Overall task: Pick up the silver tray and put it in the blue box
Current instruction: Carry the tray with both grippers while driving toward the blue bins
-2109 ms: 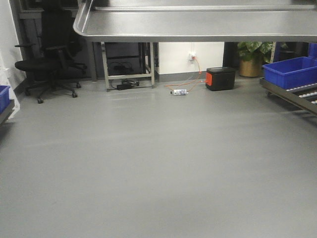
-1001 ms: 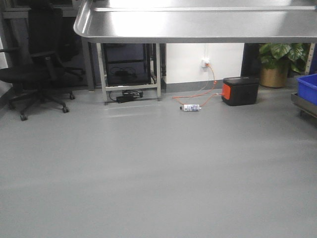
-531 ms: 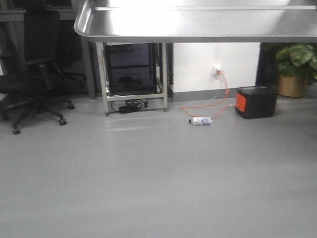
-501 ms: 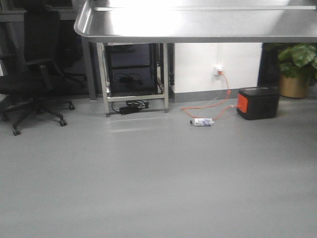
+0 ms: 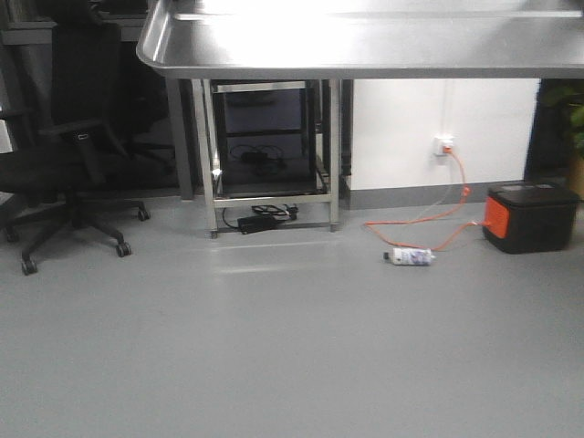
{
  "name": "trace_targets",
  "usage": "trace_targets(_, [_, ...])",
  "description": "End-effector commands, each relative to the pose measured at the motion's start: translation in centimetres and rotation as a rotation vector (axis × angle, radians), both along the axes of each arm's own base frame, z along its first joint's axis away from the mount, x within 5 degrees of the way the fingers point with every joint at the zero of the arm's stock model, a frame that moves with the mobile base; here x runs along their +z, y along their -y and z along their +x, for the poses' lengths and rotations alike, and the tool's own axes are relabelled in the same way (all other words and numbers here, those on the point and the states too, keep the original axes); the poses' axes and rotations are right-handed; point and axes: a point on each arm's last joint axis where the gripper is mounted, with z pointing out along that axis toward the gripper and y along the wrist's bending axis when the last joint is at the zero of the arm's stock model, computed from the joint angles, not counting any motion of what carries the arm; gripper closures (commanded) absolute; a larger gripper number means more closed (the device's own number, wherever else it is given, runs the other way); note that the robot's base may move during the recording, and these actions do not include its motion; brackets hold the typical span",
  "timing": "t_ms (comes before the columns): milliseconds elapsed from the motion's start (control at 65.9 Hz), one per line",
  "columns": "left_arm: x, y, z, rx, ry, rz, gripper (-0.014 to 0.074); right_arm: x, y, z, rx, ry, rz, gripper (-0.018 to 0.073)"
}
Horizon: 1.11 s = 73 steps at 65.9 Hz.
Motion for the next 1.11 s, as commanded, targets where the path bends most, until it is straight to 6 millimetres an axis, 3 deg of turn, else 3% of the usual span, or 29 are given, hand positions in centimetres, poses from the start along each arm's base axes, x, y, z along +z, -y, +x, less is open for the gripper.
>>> trace_targets(0, [2.13, -0.52, -0.35, -0.028, 0.086, -0.047, 0.0701, 1.84, 0.24, -0.13, 0.023, 0.115, 0.013, 0.0501])
trace_targets(1092, [2.06, -0.48, -0.30, -0.028, 0.086, -0.044, 0.0701, 1.84, 0.27, -0.13, 0.021, 0.115, 0.013, 0.0501])
